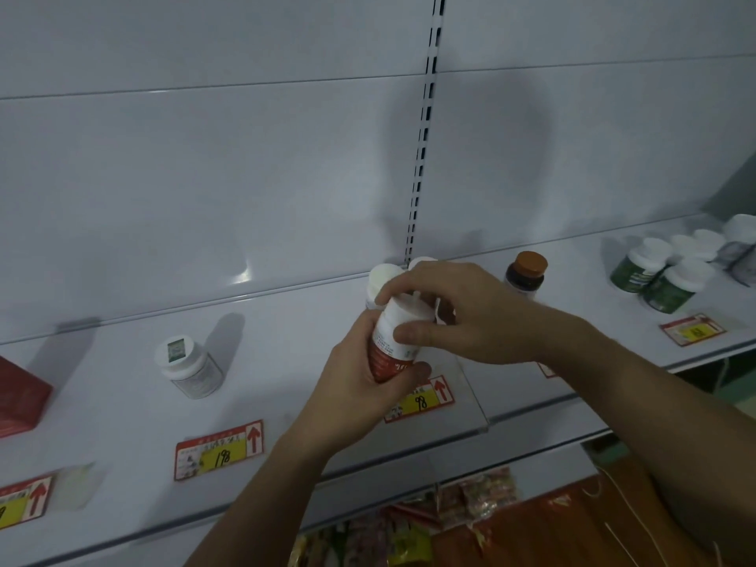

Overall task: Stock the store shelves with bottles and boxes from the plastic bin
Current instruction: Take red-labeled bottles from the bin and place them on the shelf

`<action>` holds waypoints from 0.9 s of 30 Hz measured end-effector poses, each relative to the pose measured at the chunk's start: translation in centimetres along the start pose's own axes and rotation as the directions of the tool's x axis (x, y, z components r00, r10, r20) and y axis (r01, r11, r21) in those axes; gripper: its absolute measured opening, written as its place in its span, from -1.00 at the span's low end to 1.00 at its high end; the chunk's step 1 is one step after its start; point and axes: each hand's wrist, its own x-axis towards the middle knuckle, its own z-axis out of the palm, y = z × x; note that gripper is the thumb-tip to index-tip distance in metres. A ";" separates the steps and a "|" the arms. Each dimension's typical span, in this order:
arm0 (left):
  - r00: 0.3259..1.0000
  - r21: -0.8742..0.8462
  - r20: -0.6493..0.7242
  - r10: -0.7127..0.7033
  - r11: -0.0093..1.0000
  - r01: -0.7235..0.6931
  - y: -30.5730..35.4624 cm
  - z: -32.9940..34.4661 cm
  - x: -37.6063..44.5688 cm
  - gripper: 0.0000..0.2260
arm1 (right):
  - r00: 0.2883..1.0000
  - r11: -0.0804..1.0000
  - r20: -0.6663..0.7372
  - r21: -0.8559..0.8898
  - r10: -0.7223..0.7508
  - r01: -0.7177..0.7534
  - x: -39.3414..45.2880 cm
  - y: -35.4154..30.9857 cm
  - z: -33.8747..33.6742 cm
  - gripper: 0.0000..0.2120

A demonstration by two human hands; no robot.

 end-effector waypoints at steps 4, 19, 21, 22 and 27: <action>0.996 0.431 0.076 -0.053 0.902 0.015 -1.2 -2.3 -0.8 -0.27 | 1.000 0.994 -0.001 -0.104 0.028 -0.028 -0.2 0.3 -0.1 -0.58; 0.907 0.871 0.081 -0.413 0.471 0.137 -4.4 -4.7 -0.9 0.02 | 0.991 0.913 0.011 -0.389 0.133 -0.118 0.4 -1.2 2.2 -0.54; 0.907 0.875 0.087 -0.412 0.467 0.129 -4.5 -4.8 -1.0 0.01 | 0.990 0.907 -0.003 -0.402 0.138 -0.127 0.2 -1.2 2.4 -0.54; 0.908 0.877 0.087 -0.410 0.464 0.125 -4.6 -4.8 -1.1 0.01 | 0.991 0.906 -0.012 -0.403 0.137 -0.130 0.2 -1.3 2.5 -0.55; 0.907 0.881 0.087 -0.412 0.457 0.123 -4.8 -4.9 -1.2 0.00 | 0.988 0.900 -0.043 -0.407 0.150 -0.154 0.2 -1.7 2.7 -0.54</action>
